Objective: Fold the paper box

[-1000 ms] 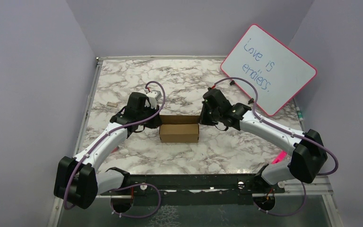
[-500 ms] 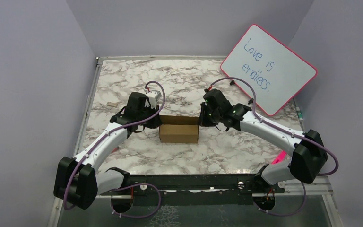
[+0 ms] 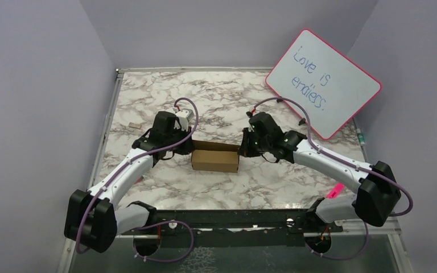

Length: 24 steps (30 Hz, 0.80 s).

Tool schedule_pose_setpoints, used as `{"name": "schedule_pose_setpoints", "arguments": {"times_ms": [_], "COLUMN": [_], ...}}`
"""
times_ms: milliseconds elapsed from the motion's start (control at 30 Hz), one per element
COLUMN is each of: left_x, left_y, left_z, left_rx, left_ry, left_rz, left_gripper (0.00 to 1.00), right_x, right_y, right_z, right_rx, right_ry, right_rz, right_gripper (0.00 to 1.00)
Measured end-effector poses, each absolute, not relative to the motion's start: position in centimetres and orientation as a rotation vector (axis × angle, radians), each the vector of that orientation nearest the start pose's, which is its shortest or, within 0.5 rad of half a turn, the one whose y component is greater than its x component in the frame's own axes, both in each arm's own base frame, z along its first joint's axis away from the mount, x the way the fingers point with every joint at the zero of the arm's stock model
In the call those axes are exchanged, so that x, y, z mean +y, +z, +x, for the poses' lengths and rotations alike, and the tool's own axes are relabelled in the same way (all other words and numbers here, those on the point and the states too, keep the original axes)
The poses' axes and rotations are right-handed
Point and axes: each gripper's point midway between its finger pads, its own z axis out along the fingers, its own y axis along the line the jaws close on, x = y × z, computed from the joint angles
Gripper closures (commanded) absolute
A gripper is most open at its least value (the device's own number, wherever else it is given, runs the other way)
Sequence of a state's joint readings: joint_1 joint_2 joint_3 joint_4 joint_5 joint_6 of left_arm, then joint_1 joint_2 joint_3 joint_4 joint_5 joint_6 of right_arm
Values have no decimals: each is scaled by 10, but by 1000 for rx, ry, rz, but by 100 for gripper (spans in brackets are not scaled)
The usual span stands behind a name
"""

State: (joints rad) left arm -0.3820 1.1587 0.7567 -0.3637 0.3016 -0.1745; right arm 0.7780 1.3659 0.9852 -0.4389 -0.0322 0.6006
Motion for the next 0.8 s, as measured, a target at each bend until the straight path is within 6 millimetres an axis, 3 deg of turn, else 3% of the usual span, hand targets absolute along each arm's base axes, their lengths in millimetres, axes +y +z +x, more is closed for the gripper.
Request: {"name": "schedule_pose_setpoints", "arguments": {"times_ms": [567,800], "left_x": [-172,-174], "left_y": [122,114], "left_z": [253,240], "left_rx": [2357,2360], "left_ry": [-577,-507], "left_rz": [274,231], "left_gripper": [82,81], "right_x": [278,277], "right_y": [127,126], "right_z": [231,231], "right_rx": [2405,2366], "right_ry": [613,626], "right_rz": [-245,-209], "right_gripper": [96,96]}}
